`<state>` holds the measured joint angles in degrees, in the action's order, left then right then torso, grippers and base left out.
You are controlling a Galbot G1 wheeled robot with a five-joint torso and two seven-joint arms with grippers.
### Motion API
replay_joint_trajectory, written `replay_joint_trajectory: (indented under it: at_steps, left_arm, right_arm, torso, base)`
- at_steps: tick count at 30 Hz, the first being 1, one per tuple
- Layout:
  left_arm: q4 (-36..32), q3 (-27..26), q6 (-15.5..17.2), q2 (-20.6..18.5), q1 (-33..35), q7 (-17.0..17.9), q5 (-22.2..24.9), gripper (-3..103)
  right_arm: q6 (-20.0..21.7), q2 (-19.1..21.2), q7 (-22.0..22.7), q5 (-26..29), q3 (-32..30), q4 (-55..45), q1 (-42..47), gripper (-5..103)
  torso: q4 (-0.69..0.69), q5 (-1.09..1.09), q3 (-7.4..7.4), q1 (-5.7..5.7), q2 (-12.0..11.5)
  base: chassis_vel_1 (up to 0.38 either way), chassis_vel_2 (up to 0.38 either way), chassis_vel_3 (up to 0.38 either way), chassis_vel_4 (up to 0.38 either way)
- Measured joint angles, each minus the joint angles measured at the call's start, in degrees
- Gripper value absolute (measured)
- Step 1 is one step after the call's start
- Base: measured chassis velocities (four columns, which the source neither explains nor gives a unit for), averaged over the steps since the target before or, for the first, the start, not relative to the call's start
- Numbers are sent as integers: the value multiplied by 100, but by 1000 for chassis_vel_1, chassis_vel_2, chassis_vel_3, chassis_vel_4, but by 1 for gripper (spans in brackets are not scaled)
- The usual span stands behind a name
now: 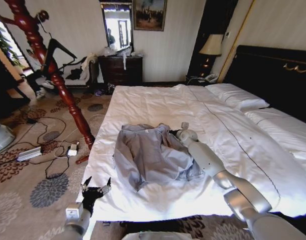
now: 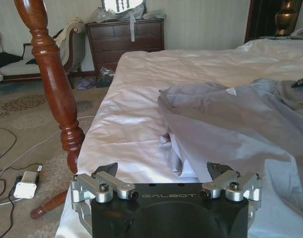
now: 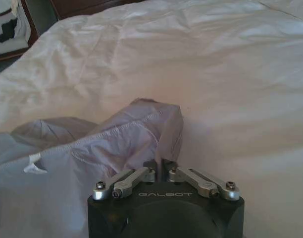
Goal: Pick up the clothes from the bed and hang them on the clothes hanger.
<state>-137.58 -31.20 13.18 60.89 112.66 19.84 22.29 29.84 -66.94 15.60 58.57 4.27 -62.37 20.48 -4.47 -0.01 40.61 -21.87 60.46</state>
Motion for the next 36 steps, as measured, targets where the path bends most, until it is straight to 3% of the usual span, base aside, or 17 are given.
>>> replay_joint_trajectory:
  at_steps: [8,10,12,13,16,17,19,21,27,30,33,36]
  left_arm:
    - [-74,-29,-1,23,58,11,11,100]
    - [-89,-43,-2,37,64,13,11,100]
    - [-110,-61,-2,56,61,19,33,100]
    - [-110,-61,-2,56,61,19,33,100]
    - [-162,-101,-2,74,68,23,64,100]
    - [-162,-101,-2,74,68,23,64,100]
    - [-205,-166,-2,93,112,23,88,100]
    - [-233,-230,-2,113,153,23,115,100]
    - [-262,-312,-1,130,180,22,222,100]
    - [-275,-322,9,120,152,25,261,100]
    - [-276,-325,18,127,138,34,277,100]
    - [-277,-342,26,133,135,45,309,100]
  right_arm:
    - [-126,-9,52,-323,67,-32,76,0]
    - [-326,125,12,-892,215,-328,213,0]
    - [-575,264,-42,-1797,480,-749,404,0]
    - [-575,264,-42,-1797,480,-749,404,0]
    - [-1084,171,-226,-3410,978,-945,576,0]
    - [-1084,171,-226,-3410,978,-945,576,0]
    - [-1365,73,-380,-4255,1355,-943,618,0]
    - [-1502,-47,-443,-4581,1618,-936,647,0]
    - [-1542,-298,-493,-4540,1900,-903,650,-2]
    - [-1550,-191,-555,-4377,2063,-960,654,14]
    - [-1590,-92,-568,-4313,2066,-1051,714,20]
    - [-1670,139,-577,-4153,1961,-1305,800,35]
  torso:
    - [1,0,0,0,0]
    - [1,0,0,-1,0]
    - [-4,-1,-1,0,0]
    - [-4,-1,-1,0,0]
    - [2,0,0,0,1]
    - [2,0,0,0,1]
    - [3,0,0,0,0]
    - [0,-1,0,0,1]
    - [5,0,0,0,1]
    - [-1,-1,0,0,1]
    - [-2,0,0,0,0]
    - [1,1,0,0,1]
  base:
    - [0,0,0,0]
    - [0,0,0,0]
    - [0,0,0,0]
    - [0,0,0,0]
    - [0,0,0,0]
    - [0,0,0,0]
    - [0,0,0,0]
    - [0,0,0,0]
    - [0,0,0,0]
    - [0,0,0,0]
    - [0,0,0,0]
    - [0,0,0,0]
